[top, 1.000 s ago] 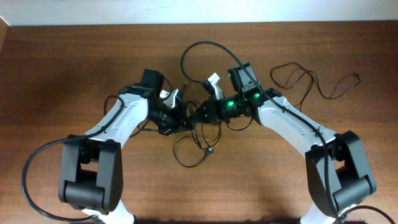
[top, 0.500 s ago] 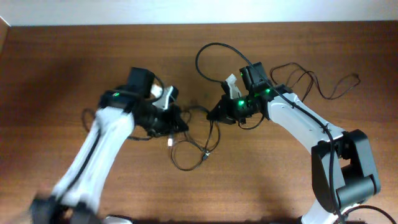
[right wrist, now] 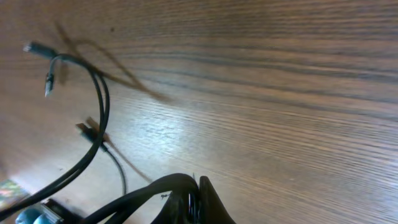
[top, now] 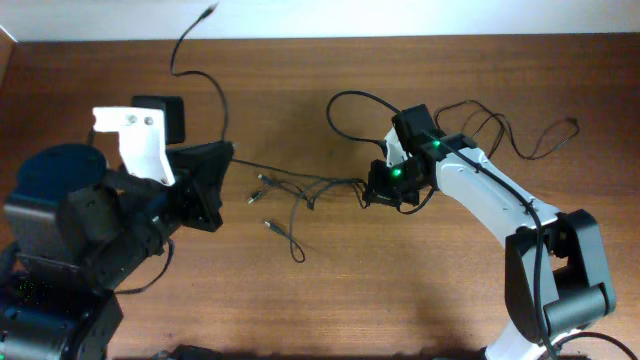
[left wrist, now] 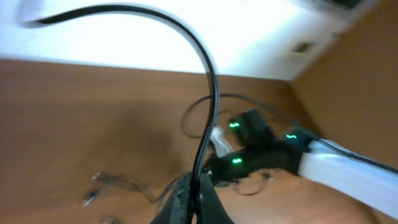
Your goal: Untangle cables
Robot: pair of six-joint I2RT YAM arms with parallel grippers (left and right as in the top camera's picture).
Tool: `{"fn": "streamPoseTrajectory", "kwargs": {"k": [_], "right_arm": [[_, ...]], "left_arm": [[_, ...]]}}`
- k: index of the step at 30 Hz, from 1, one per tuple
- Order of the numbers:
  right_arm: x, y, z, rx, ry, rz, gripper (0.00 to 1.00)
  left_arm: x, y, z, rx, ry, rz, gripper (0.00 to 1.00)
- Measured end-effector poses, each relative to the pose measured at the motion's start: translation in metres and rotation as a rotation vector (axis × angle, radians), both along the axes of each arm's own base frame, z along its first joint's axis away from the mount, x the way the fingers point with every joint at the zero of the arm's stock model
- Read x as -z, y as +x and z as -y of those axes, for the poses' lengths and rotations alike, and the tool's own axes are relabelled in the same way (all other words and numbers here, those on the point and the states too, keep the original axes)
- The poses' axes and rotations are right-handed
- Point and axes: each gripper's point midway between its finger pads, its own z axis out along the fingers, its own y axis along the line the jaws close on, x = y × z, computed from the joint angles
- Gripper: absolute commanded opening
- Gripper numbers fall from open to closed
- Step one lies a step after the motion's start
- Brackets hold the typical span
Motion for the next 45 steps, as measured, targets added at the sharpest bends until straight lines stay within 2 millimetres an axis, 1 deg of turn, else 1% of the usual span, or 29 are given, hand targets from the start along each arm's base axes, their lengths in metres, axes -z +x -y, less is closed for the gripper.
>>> {"fn": "streamPoseTrajectory", "kwargs": {"k": [1,3,4,5,7,8,9,11,12,13,15,16,18,20,22,23,24,27,28,30,34,37,38,40,41,42,43,44,45], "right_arm": [[0.001,0.001,0.002,0.002,-0.013,0.004,0.05],[0.004,0.002,0.009,0.011,-0.053,0.012,0.06],[0.007,0.002,0.014,0.019,-0.081,0.012,0.12],[0.008,0.002,0.017,0.023,-0.093,0.007,0.22],[0.011,-0.005,0.023,0.026,-0.123,-0.023,0.33],[0.013,-0.01,0.026,0.017,-0.139,-0.041,0.54],[0.014,-0.014,0.028,0.014,-0.148,-0.056,0.71],[0.015,-0.018,0.03,-0.003,-0.159,-0.064,0.76],[0.015,-0.021,0.032,-0.011,-0.167,-0.074,0.76],[0.015,-0.022,0.033,-0.013,-0.17,-0.08,0.76],[0.016,-0.028,0.035,-0.033,-0.177,-0.097,0.76],[0.016,-0.034,0.035,-0.046,-0.176,-0.117,0.76],[0.015,-0.041,0.034,-0.067,-0.167,-0.141,0.76],[0.014,-0.043,0.032,-0.083,-0.151,-0.145,0.75],[0.008,-0.048,0.021,-0.155,-0.074,-0.135,0.68],[0.003,-0.051,0.012,-0.201,-0.013,-0.128,0.67],[0.001,-0.052,0.008,-0.224,0.014,-0.121,0.67],[-0.001,-0.054,-0.003,-0.276,0.034,-0.091,0.67],[0.0,-0.056,-0.005,-0.289,0.025,-0.087,0.67],[0.002,-0.058,-0.007,-0.309,0.006,-0.08,0.67],[0.003,-0.057,-0.005,-0.315,-0.007,-0.072,0.67],[0.003,-0.056,-0.005,-0.316,-0.01,-0.068,0.68],[0.003,-0.056,-0.005,-0.316,-0.009,-0.066,0.68],[0.004,-0.055,-0.004,-0.316,-0.015,-0.064,0.68],[0.004,-0.055,-0.003,-0.315,-0.022,-0.062,0.68],[0.005,-0.055,-0.003,-0.315,-0.025,-0.061,0.68],[0.005,-0.054,-0.002,-0.315,-0.031,-0.059,0.69],[0.005,-0.054,-0.002,-0.315,-0.031,-0.059,0.73],[0.005,-0.054,-0.001,-0.315,-0.035,-0.059,0.74]], "left_arm": [[0.009,0.001,-0.01,-0.063,0.018,-0.04,0.0],[0.028,0.004,-0.022,-0.138,0.054,-0.132,0.0],[0.045,0.008,-0.027,-0.17,0.087,-0.215,0.0],[0.059,0.01,-0.029,-0.183,0.113,-0.283,0.0],[0.092,0.02,-0.03,-0.195,0.164,-0.429,0.0],[0.11,0.027,-0.03,-0.199,0.192,-0.511,0.0],[0.132,0.033,-0.029,-0.199,0.226,-0.607,0.0],[0.153,0.038,-0.029,-0.196,0.257,-0.697,0.0],[0.168,0.041,-0.028,-0.192,0.28,-0.764,0.0],[0.173,0.042,-0.028,-0.189,0.29,-0.784,0.0],[0.19,0.045,-0.028,-0.159,0.334,-0.852,0.0],[0.194,0.046,-0.027,-0.148,0.346,-0.861,0.0],[0.196,0.049,-0.03,-0.146,0.37,-0.861,0.0],[0.197,0.05,-0.033,-0.153,0.391,-0.853,0.0],[0.196,0.05,-0.036,-0.16,0.404,-0.849,0.0],[0.196,0.051,-0.037,-0.163,0.408,-0.848,0.0],[0.196,0.051,-0.037,-0.165,0.41,-0.847,0.0],[0.197,0.049,-0.038,-0.165,0.412,-0.855,0.02],[0.198,0.044,-0.039,-0.163,0.418,-0.874,0.03],[0.2,0.032,-0.041,-0.159,0.436,-0.926,0.01],[0.208,0.026,-0.043,-0.154,0.452,-0.975,0.07],[0.222,0.021,-0.044,-0.15,0.464,-1.018,0.08],[0.231,0.019,-0.044,-0.149,0.471,-1.041,0.1],[0.253,0.014,-0.045,-0.146,0.483,-1.086,0.24],[0.264,0.01,-0.046,-0.144,0.491,-1.109,0.54],[0.277,0.005,-0.047,-0.141,0.5,-1.138,0.75],[0.287,0.001,-0.048,-0.14,0.506,-1.161,0.99],[0.295,-0.004,-0.049,-0.139,0.511,-1.181,0.99],[0.305,-0.008,-0.05,-0.139,0.515,-1.198,0.99]]}}
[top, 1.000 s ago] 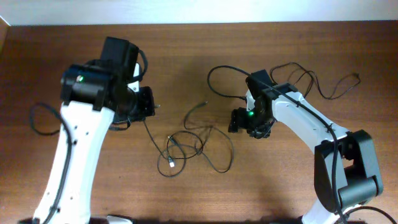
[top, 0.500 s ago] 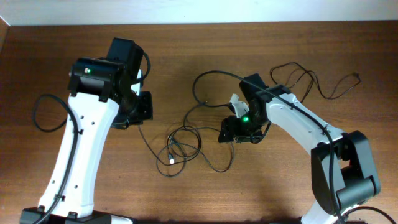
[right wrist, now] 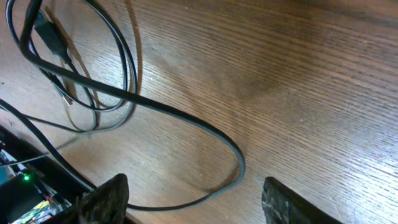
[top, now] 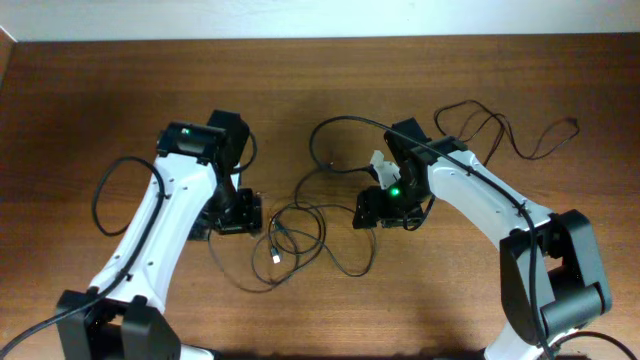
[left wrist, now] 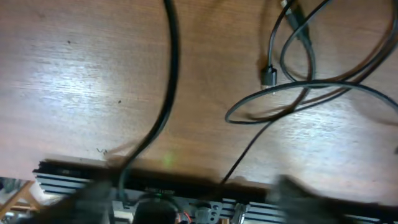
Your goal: Untangle cables
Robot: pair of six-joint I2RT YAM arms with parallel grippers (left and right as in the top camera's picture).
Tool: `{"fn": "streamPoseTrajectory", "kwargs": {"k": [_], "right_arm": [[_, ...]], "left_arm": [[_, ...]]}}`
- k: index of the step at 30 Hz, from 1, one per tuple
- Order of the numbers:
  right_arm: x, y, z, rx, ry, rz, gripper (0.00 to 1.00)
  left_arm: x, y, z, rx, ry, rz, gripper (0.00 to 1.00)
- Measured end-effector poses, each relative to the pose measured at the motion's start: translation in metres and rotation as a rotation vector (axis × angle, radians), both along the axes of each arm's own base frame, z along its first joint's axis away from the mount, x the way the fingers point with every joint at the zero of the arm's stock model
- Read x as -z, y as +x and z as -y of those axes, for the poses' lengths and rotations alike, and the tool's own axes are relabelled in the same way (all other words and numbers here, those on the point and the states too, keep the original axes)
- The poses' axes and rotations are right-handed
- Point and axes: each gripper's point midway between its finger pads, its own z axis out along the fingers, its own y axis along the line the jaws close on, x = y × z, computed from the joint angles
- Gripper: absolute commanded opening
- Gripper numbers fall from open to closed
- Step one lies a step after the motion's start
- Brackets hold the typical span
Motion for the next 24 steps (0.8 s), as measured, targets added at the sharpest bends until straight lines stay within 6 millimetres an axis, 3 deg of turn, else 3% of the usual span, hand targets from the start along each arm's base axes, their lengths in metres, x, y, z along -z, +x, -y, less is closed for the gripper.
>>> {"fn": "streamPoseTrajectory", "kwargs": {"k": [2,6,11,14,18,24], "right_arm": [[0.0,0.0,0.0,-0.001,-0.001,-0.001,0.75],[-0.001,-0.004,-0.005,-0.025,0.018,-0.002,0.87],[-0.018,-0.03,-0.053,-0.248,0.213,0.03,0.88],[-0.024,-0.043,-0.087,-0.369,0.284,0.096,0.85],[-0.027,-0.063,-0.124,-0.491,0.329,0.165,0.76],[-0.01,-0.064,-0.135,-0.497,0.165,0.256,0.64]], "left_arm": [[0.005,0.003,-0.001,0.002,0.004,0.011,0.99],[0.008,0.018,0.0,-0.001,0.0,0.072,0.99],[0.009,0.039,-0.027,-0.191,-0.085,0.135,0.99],[0.007,0.058,-0.046,-0.322,-0.179,0.206,0.99],[0.006,0.063,-0.063,-0.401,-0.216,0.233,0.99],[0.005,0.064,-0.061,-0.402,-0.233,0.233,0.99]]}}
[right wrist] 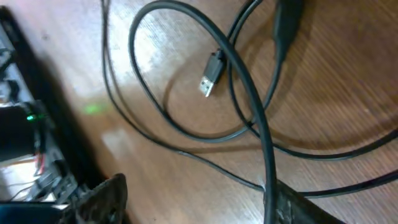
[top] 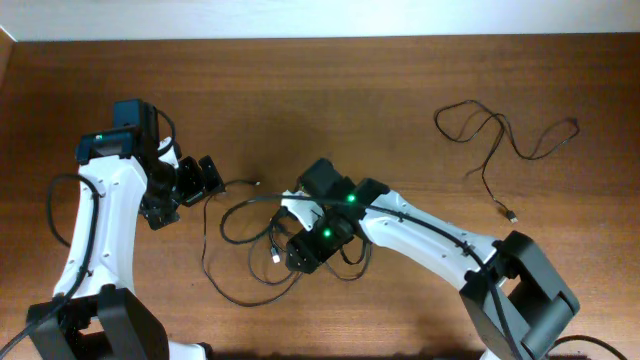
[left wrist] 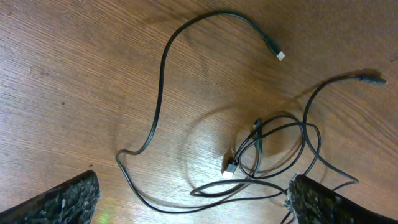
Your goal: Untangle cables
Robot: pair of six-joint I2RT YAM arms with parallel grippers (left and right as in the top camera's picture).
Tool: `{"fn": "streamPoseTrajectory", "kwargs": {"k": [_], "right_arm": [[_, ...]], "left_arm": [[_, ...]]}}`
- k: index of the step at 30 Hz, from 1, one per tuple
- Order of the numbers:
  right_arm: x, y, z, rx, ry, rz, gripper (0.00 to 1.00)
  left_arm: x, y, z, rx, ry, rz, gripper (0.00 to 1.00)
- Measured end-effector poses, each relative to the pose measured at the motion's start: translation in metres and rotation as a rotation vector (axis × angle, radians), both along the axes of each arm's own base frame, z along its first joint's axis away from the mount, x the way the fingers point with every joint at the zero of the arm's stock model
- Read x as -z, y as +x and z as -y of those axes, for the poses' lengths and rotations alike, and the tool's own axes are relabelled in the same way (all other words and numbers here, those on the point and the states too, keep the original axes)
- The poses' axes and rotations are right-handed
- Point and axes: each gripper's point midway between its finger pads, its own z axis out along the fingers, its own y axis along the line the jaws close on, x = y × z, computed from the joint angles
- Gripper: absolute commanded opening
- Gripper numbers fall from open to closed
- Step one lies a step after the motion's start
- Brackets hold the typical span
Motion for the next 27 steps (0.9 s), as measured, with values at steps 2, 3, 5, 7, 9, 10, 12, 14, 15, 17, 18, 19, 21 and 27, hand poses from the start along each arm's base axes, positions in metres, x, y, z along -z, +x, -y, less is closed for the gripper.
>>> {"fn": "streamPoseTrajectory", "kwargs": {"k": [2,3,5,7,9,10,12,14,15,17,18,19,21,27], "right_arm": [[0.002,0.003,-0.002,0.003,-0.019,0.037,0.48],[0.004,0.008,-0.001,0.013,-0.038,0.069,0.41],[0.007,0.015,0.003,0.034,-0.065,0.104,0.37],[0.009,0.023,0.006,0.05,-0.089,0.143,0.37],[0.01,0.029,0.007,0.061,-0.101,0.17,0.37],[0.01,0.03,0.008,0.063,-0.104,0.176,0.37],[0.01,0.031,0.009,0.067,-0.112,0.185,0.36],[0.013,0.033,0.009,0.069,-0.111,0.193,0.05],[0.017,0.031,0.012,0.07,-0.123,0.192,0.17],[0.021,0.031,0.016,0.074,-0.14,0.197,0.54],[0.021,0.033,0.016,0.081,-0.14,0.2,0.58],[0.021,0.035,0.016,0.081,-0.139,0.208,0.61],[0.019,0.042,0.016,0.094,-0.128,0.224,0.61],[0.012,0.072,0.019,0.131,-0.084,0.299,0.76]], "left_arm": [[0.0,0.0,0.0,0.0,0.0,0.0,0.99],[0.0,0.0,0.0,0.0,0.0,0.0,0.99],[0.0,0.0,0.0,0.0,0.0,0.0,0.99],[0.0,0.0,0.0,0.0,0.0,0.0,0.99],[0.0,0.0,0.0,0.0,0.0,0.0,0.99],[0.0,0.0,0.0,0.0,0.0,0.0,0.99],[0.0,0.0,0.0,0.0,0.0,0.0,0.99],[0.0,0.0,0.0,0.0,0.0,0.0,0.99],[0.0,0.0,0.0,0.0,0.0,0.0,0.99],[0.0,0.0,0.0,0.0,0.0,0.0,0.99],[0.0,0.0,0.0,0.0,0.0,0.0,0.99],[0.0,0.0,0.0,0.0,0.0,0.0,0.99],[0.0,0.0,0.0,0.0,0.0,0.0,0.99],[0.0,0.0,0.0,0.0,0.0,0.0,0.99]]}}
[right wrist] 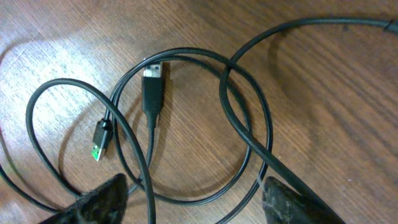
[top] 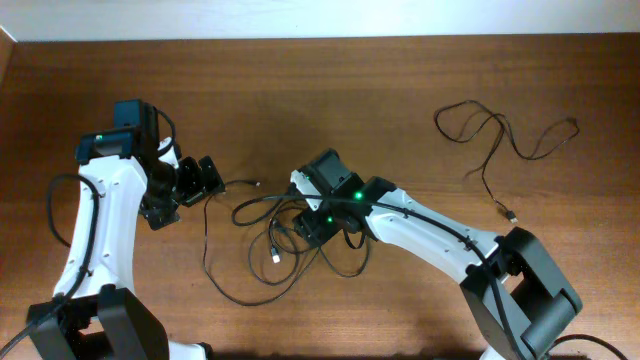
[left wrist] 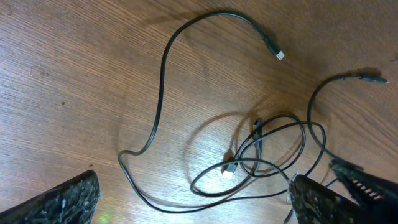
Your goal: Untangle cables
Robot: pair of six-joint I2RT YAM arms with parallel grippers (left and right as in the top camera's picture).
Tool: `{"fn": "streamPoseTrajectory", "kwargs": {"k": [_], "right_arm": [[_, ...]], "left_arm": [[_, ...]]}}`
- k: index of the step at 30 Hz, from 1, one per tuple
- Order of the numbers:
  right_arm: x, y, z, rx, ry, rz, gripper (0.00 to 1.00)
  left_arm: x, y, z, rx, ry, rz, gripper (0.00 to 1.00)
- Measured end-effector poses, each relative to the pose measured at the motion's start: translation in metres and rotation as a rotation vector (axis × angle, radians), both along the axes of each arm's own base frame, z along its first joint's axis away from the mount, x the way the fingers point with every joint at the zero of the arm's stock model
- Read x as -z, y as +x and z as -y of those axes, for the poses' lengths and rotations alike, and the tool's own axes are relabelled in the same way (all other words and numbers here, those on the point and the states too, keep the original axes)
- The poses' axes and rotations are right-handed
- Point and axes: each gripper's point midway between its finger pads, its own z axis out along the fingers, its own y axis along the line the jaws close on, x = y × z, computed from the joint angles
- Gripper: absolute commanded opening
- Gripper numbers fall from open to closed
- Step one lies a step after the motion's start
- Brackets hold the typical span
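Note:
A tangle of black cables [top: 275, 240] lies at the table's middle, with a long loose loop [left wrist: 163, 81] trailing out to the left. A USB plug [right wrist: 153, 78] and a small green-tipped connector [right wrist: 99, 144] lie inside the loops. My right gripper [right wrist: 193, 199] hovers open just over the tangle [top: 318, 226], loops lying between its fingers and a thick strand crossing by the right fingertip [right wrist: 292, 199]. My left gripper [left wrist: 193, 199] is open and holds nothing, standing left of the tangle [top: 192, 180].
A separate thin dark cable [top: 500, 135] lies spread out at the back right, its plug [top: 511, 215] toward the right edge. A white wall strip [top: 320, 18] borders the far side of the wooden table [top: 380, 90].
My right gripper has shifted a little toward the back right over the tangle, and the loops beneath it lie differently. The left arm has not moved.
At first both grippers were shut on black cable, the left raised high, strands stretched between them. Then both stood open low beside a loose heap. Then the left arm had drawn off to the left and the right gripper was over the heap, where it remains.

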Motion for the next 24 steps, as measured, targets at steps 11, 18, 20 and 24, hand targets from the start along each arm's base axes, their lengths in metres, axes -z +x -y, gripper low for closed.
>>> {"fn": "streamPoseTrajectory", "kwargs": {"k": [11,18,20,24], "right_arm": [[-0.03,0.011,-0.021,-0.15,0.07,0.089,0.89],[-0.008,0.021,0.006,-0.11,-0.043,0.073,0.89],[-0.001,-0.002,0.009,-0.143,-0.038,-0.037,0.89],[-0.006,-0.036,0.001,-0.199,0.05,-0.199,0.89]], "left_arm": [[0.0,0.0,0.0,0.0,0.0,0.0,0.99],[0.0,0.0,0.0,0.0,0.0,0.0,0.99],[0.0,0.0,0.0,0.0,0.0,0.0,0.99],[0.0,0.0,0.0,0.0,0.0,0.001,0.99]]}}
